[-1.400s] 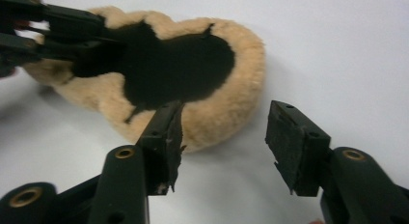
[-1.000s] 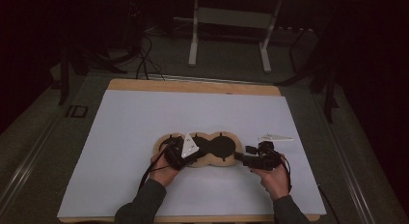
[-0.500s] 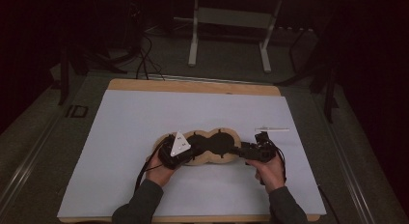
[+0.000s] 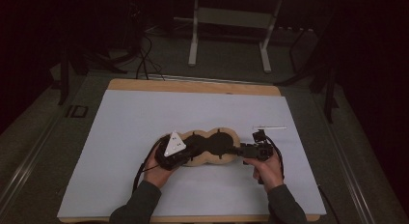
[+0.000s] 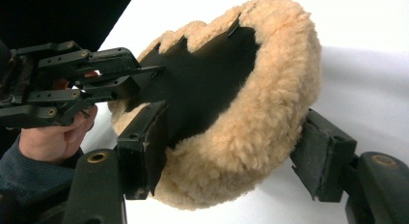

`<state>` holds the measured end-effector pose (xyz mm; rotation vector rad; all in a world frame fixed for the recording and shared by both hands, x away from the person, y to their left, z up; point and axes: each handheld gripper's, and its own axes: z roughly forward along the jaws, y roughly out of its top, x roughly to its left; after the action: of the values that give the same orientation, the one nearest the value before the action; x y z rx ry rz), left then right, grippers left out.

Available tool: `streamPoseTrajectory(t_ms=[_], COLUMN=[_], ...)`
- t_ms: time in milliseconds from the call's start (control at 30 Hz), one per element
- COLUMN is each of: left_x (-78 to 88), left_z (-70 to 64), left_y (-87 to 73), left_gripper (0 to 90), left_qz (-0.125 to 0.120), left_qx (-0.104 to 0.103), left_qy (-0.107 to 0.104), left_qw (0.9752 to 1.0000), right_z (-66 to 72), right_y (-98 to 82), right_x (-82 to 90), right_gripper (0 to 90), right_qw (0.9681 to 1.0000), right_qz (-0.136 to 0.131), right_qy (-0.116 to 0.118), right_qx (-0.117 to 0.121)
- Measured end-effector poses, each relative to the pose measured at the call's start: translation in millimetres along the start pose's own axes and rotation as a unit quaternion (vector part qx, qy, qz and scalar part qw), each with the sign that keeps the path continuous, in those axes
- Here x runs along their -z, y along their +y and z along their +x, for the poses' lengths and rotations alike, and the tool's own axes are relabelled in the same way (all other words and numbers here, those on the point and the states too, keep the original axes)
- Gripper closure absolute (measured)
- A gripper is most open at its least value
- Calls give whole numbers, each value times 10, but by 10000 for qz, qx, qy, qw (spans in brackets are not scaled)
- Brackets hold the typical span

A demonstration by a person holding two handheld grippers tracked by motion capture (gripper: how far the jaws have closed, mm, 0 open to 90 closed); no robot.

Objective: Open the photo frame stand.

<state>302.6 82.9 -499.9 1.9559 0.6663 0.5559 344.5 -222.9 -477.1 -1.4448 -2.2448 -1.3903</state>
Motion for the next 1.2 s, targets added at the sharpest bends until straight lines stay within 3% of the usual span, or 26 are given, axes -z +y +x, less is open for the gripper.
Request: streamPoseTrajectory(t_ms=[233, 733, 967, 1200], left_x=[43, 146, 169, 279], left_z=[3, -61, -63, -60], left_y=[-16, -26, -85, -159], left_gripper=[661, 501, 389, 361], left_qz=[-9, 450, 627, 768], left_qx=[91, -17, 187, 262], left_qy=[-66, 133, -20, -262], left_qw=[9999, 9989, 9979, 9964], right_z=[24, 40, 60, 85], right_y=[17, 32, 38, 45], right_x=[36, 66, 74, 91], right_gripper=[400, 520, 568, 596], right_qw=[9999, 9996, 9996, 9996], right_qz=[5, -8, -1, 1], right_qy=[98, 266, 274, 249], right_qx=[-60, -80, -18, 90])
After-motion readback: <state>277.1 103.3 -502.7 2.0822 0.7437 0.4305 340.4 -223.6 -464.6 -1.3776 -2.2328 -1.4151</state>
